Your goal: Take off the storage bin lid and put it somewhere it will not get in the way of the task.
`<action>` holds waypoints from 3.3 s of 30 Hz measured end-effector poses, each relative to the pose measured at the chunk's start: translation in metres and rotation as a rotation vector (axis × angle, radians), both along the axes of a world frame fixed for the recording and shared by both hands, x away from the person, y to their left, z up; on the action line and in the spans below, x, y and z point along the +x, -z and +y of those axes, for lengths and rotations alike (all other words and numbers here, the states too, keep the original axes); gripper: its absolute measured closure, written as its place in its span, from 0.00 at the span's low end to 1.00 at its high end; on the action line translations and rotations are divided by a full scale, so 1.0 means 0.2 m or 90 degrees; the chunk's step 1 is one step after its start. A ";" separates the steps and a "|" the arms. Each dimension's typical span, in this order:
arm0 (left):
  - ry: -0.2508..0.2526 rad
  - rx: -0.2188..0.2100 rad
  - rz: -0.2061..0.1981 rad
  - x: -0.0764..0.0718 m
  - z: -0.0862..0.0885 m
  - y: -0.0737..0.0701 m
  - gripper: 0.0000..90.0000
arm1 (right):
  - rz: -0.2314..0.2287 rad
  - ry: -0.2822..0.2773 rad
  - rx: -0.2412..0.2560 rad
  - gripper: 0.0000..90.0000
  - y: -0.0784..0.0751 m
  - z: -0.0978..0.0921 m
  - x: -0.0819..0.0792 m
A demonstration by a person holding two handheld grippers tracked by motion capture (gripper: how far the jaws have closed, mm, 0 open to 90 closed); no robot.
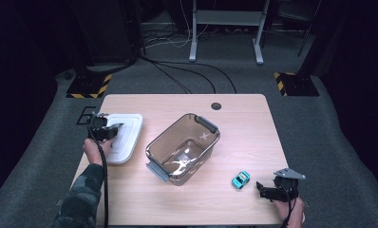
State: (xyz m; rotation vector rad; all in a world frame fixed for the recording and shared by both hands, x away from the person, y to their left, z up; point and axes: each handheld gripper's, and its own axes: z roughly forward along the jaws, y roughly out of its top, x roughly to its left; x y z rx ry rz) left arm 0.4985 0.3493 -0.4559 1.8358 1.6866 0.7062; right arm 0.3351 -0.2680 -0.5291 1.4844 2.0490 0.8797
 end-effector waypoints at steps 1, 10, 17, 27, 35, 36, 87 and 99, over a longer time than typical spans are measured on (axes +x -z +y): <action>0.004 0.003 0.004 0.00 0.00 0.01 0.75 | 0.000 0.001 0.001 0.03 0.00 0.00 0.00; -0.005 -0.019 0.015 0.01 0.00 0.09 0.74 | 0.000 -0.001 0.000 0.03 0.00 0.00 0.00; -0.008 -0.028 0.025 0.01 0.01 0.16 0.74 | 0.000 -0.001 0.000 0.03 0.00 0.00 0.00; 0.000 -0.044 0.036 0.01 0.02 0.18 0.65 | 0.000 0.000 -0.001 0.04 0.00 0.00 0.00; 0.025 -0.057 0.045 -0.03 0.03 0.13 0.24 | -0.001 -0.001 -0.001 0.04 0.00 0.00 0.00; 0.030 -0.059 0.045 -0.04 0.03 0.12 0.21 | 0.000 0.000 0.000 0.04 0.00 0.00 0.00; 0.232 -0.032 0.013 -0.83 -0.11 0.31 0.00 | -0.001 0.003 0.000 0.03 0.00 0.00 0.00; 0.229 -0.019 -0.011 -0.85 -0.14 0.38 0.00 | 0.000 0.006 -0.002 0.03 0.00 0.00 0.00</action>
